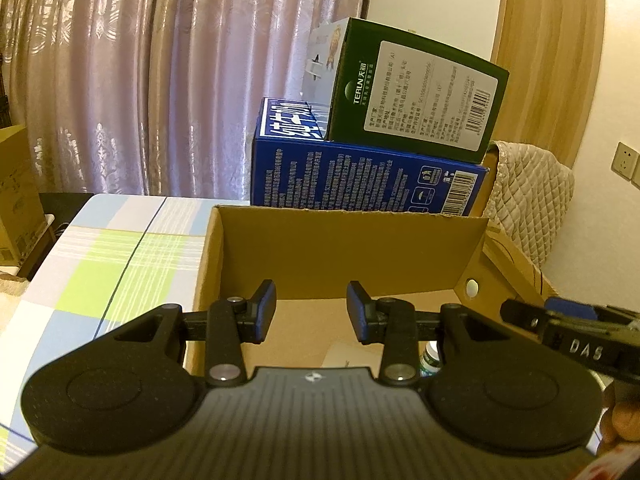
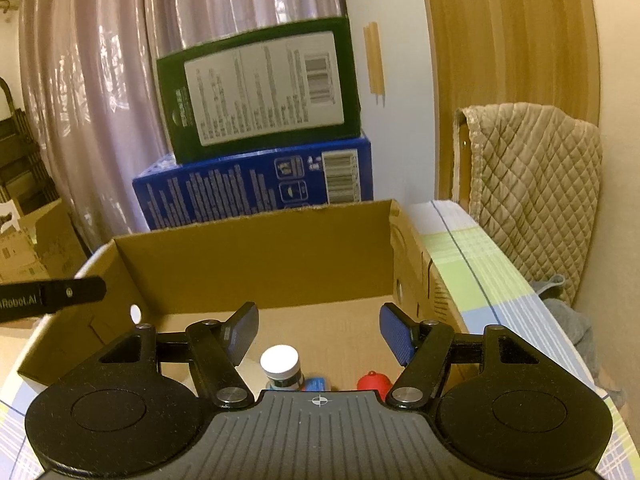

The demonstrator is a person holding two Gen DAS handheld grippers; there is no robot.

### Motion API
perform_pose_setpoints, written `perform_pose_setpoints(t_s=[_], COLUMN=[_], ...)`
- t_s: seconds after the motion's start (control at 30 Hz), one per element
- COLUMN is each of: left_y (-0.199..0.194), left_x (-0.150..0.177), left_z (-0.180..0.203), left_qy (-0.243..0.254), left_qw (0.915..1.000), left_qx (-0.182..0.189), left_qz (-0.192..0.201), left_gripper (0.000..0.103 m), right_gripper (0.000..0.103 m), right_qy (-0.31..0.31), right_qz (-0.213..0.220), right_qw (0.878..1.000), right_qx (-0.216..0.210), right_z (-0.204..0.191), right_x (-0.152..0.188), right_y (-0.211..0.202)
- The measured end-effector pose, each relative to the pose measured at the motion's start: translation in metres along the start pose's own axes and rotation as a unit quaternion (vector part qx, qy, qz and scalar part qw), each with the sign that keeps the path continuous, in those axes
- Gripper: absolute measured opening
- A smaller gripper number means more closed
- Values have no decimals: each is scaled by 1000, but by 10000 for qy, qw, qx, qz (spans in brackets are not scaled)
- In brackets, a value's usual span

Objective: Organize rigid objects
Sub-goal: 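Withdraw both grippers from the box back toward the remaining items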

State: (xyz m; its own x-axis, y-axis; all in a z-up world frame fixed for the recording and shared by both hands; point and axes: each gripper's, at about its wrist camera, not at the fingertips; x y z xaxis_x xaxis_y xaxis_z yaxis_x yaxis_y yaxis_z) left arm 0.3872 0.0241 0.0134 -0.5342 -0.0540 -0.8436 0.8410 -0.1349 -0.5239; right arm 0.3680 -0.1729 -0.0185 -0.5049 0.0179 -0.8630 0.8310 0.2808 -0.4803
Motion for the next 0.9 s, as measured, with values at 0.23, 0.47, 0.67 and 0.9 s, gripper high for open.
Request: perform_pose_setpoints(t_s=[0.23,0.47,0.67,0.9], left_y=[-31,-77,-116,-146], left_x=[9,35,76,113], left_z=[-4,-5,-9,-3], left_qy=[-8,-5,27,-25], left_qw=[9999,9998,9998,9995], left_qx=[-112,-139,-159,-112], left_qz=[107,128,-95,-305], left_gripper=[33,33,34,46], right_gripper=[64,64,64,64], right_qy=[9,-18,-187,-100], right_qz=[231,266,125,-153], right_qw=[9995,9988,9990,9991], right_qx=[-194,-415,-391,-387], right_z=[-10,-15,-7,10], right_x=[2,16,35,55], right_y=[-34,-76,-103,-124])
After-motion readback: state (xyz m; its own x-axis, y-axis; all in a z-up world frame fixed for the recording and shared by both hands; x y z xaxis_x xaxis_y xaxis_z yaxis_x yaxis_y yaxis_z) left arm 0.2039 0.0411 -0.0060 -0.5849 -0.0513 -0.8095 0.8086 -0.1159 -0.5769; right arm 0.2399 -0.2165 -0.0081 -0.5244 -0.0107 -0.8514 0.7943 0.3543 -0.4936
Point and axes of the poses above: each gripper's, at about its wrist camera, not at the fingertips, and y roughly the way its jaws point, z to its right, x to its underside, and after that the axes turned 2 degrees about -x, right-handed
